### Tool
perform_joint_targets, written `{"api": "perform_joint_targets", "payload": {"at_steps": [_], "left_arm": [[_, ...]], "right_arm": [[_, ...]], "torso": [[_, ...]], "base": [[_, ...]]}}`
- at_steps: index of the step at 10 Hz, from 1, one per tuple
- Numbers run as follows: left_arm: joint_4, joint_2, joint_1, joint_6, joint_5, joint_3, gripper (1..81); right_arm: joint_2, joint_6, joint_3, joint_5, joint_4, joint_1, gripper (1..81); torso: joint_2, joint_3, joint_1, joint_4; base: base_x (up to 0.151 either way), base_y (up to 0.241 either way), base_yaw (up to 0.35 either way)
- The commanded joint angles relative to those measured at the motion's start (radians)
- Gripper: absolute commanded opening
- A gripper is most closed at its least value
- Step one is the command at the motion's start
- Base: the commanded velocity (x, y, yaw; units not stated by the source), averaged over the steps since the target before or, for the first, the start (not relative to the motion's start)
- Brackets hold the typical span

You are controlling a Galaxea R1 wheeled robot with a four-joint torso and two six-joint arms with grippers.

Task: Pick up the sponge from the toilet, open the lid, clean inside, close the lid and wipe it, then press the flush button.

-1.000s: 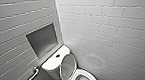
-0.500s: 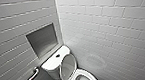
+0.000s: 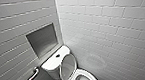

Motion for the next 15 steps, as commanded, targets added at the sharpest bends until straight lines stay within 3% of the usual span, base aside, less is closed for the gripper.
{"api": "perform_joint_targets", "payload": {"at_steps": [1, 5, 15], "left_arm": [[-0.010, -0.006, -0.016, 0.002, 0.064, 0.000, 81.1], [-0.010, -0.006, -0.016, 0.005, 0.064, 0.000, 81.1], [-0.007, -0.004, -0.016, 0.005, 0.064, 0.002, 81.1]], "right_arm": [[0.005, -0.004, 0.002, -0.055, -0.014, 0.009, 1.0], [0.005, -0.004, 0.002, -0.055, -0.014, 0.009, 1.0], [0.007, -0.004, 0.002, -0.055, -0.014, 0.014, 1.0]], "torso": [[0.000, 0.000, 0.000, 0.000], [0.000, 0.000, -0.002, 0.000], [0.000, 0.001, -0.003, 0.000]], "base": [[0.000, 0.000, 0.000], [0.039, 0.000, 0.000], [0.103, 0.000, 0.000]]}}
